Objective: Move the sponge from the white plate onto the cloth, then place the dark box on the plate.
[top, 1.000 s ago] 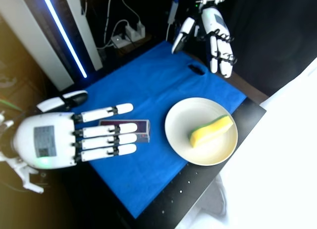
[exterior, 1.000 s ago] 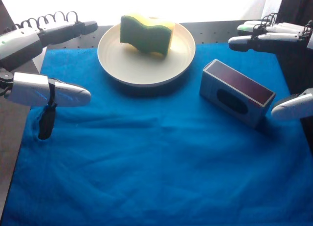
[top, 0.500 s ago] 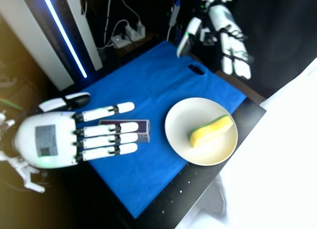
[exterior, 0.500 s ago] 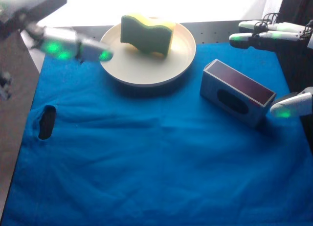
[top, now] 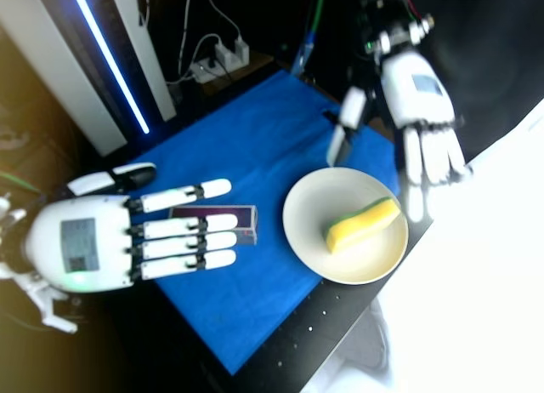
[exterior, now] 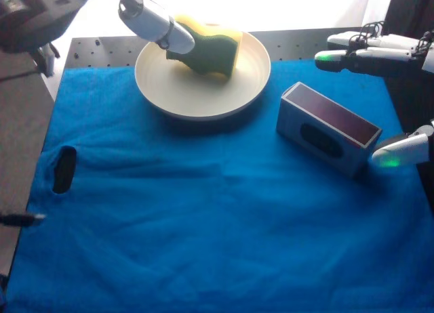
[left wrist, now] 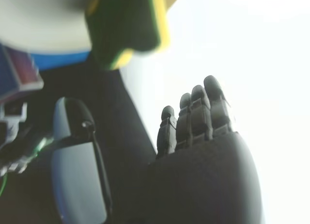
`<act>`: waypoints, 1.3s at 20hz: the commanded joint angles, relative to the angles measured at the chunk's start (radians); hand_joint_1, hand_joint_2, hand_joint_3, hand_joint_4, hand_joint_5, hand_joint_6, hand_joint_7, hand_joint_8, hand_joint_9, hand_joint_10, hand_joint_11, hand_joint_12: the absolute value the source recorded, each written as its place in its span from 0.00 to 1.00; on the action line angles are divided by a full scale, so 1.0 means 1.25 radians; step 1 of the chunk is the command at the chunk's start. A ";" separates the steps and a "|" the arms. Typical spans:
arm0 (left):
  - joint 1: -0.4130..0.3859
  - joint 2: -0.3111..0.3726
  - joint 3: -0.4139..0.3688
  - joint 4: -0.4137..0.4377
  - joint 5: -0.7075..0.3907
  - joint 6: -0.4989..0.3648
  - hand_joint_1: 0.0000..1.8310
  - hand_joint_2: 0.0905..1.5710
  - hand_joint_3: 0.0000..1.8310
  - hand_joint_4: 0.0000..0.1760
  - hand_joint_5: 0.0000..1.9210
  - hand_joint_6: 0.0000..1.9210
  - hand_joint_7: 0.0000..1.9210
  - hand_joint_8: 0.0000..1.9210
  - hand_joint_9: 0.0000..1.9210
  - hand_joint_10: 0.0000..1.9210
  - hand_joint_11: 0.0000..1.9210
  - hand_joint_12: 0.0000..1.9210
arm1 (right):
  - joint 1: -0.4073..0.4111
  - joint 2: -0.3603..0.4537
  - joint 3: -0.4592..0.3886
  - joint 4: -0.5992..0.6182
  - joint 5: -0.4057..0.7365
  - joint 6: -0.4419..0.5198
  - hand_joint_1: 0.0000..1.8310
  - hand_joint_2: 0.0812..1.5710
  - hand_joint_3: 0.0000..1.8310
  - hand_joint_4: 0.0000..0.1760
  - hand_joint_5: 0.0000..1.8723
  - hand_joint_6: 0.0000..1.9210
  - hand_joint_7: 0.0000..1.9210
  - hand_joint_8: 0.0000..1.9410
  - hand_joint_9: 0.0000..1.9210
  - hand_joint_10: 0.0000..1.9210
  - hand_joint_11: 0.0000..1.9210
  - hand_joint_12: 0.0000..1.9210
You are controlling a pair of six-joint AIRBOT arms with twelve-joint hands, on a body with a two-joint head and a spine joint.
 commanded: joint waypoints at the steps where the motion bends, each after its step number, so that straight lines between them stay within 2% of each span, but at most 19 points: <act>1: -0.015 -0.022 0.023 0.014 -0.004 -0.002 0.47 0.56 0.00 0.51 0.10 0.00 0.10 0.00 0.09 0.00 0.00 0.25 | 0.017 0.000 0.004 0.050 0.083 0.006 0.37 0.56 0.00 1.00 0.08 0.00 0.00 0.00 0.00 0.00 0.00 0.00; 2: -0.018 -0.069 0.073 0.052 0.037 -0.002 0.47 0.56 0.00 0.67 0.12 0.00 0.12 0.00 0.10 0.00 0.00 0.30 | 0.017 -0.001 0.006 0.047 0.083 0.006 0.36 0.56 0.00 0.90 0.08 0.00 0.01 0.00 0.00 0.00 0.00 0.00; 3: -0.018 -0.075 0.078 0.057 0.041 -0.002 0.47 0.56 0.00 0.67 0.12 0.00 0.12 0.00 0.10 0.00 0.00 0.30 | 0.018 -0.002 0.006 0.046 0.083 0.006 0.36 0.56 0.00 0.90 0.08 0.00 0.01 0.00 0.00 0.00 0.00 0.00; 4: -0.015 -0.083 0.083 0.065 0.049 -0.002 0.50 0.57 0.00 0.46 0.13 0.00 0.14 0.00 0.13 0.00 0.01 0.36 | 0.023 -0.004 0.007 0.040 0.083 0.006 0.35 0.55 0.00 0.84 0.09 0.00 0.01 0.00 0.00 0.00 0.01 0.00; 5: -0.011 -0.085 0.083 0.066 0.052 -0.002 0.53 0.56 0.00 0.29 0.13 0.00 0.15 0.01 0.15 0.01 0.01 0.37 | 0.027 -0.006 0.008 0.033 0.083 0.006 0.35 0.55 0.00 0.91 0.08 0.00 0.01 0.00 0.00 0.00 0.00 0.00; 6: -0.008 -0.086 0.083 0.069 0.056 -0.002 0.56 0.56 0.00 0.22 0.13 0.00 0.16 0.00 0.17 0.00 0.03 0.37 | 0.030 -0.008 0.009 0.030 0.083 0.006 0.36 0.55 0.00 0.98 0.08 0.00 0.02 0.00 0.00 0.00 0.00 0.00; 8: -0.002 -0.089 0.084 0.070 0.059 -0.002 0.57 0.55 0.00 0.25 0.13 0.00 0.18 0.00 0.20 0.00 0.08 0.32 | 0.030 -0.009 0.011 0.029 0.083 0.006 0.36 0.55 0.00 1.00 0.08 0.00 0.02 0.00 0.00 0.00 0.00 0.00; 14: 0.001 -0.103 0.095 0.063 0.055 -0.002 0.57 0.55 0.00 0.25 0.13 0.00 0.18 0.00 0.20 0.00 0.09 0.31 | 0.030 -0.014 0.014 0.029 0.083 0.006 0.36 0.55 0.00 1.00 0.08 0.00 0.02 0.00 0.00 0.00 0.00 0.00; 20: 0.007 -0.117 0.110 0.007 0.023 -0.002 0.57 0.55 0.00 0.25 0.13 0.00 0.18 0.00 0.20 0.00 0.09 0.30 | 0.030 -0.022 0.021 0.029 0.083 0.007 0.36 0.55 0.00 1.00 0.08 0.00 0.02 0.00 0.00 0.00 0.00 0.00; 23: 0.010 -0.116 0.109 0.003 0.017 -0.003 0.57 0.55 0.00 0.25 0.13 0.00 0.18 0.00 0.20 0.00 0.09 0.30 | 0.030 -0.023 0.023 0.029 0.083 0.015 0.36 0.55 0.00 1.00 0.08 0.00 0.02 0.00 0.00 0.00 0.00 0.00; 24: 0.013 -0.112 0.106 0.001 0.017 -0.003 0.60 0.60 0.00 0.15 0.18 0.00 0.28 0.00 0.27 0.00 0.06 0.43 | 0.030 -0.023 0.023 0.029 0.083 0.016 0.41 0.56 0.00 0.81 0.08 0.00 0.03 0.00 0.00 0.00 0.00 0.00; 26: 0.023 -0.106 0.100 -0.006 0.017 -0.003 0.61 0.60 0.00 0.15 0.19 0.00 0.28 0.00 0.27 0.00 0.06 0.45 | 0.030 -0.024 0.023 0.029 0.083 0.017 0.41 0.56 0.00 0.80 0.08 0.00 0.03 0.00 0.00 0.00 0.00 0.00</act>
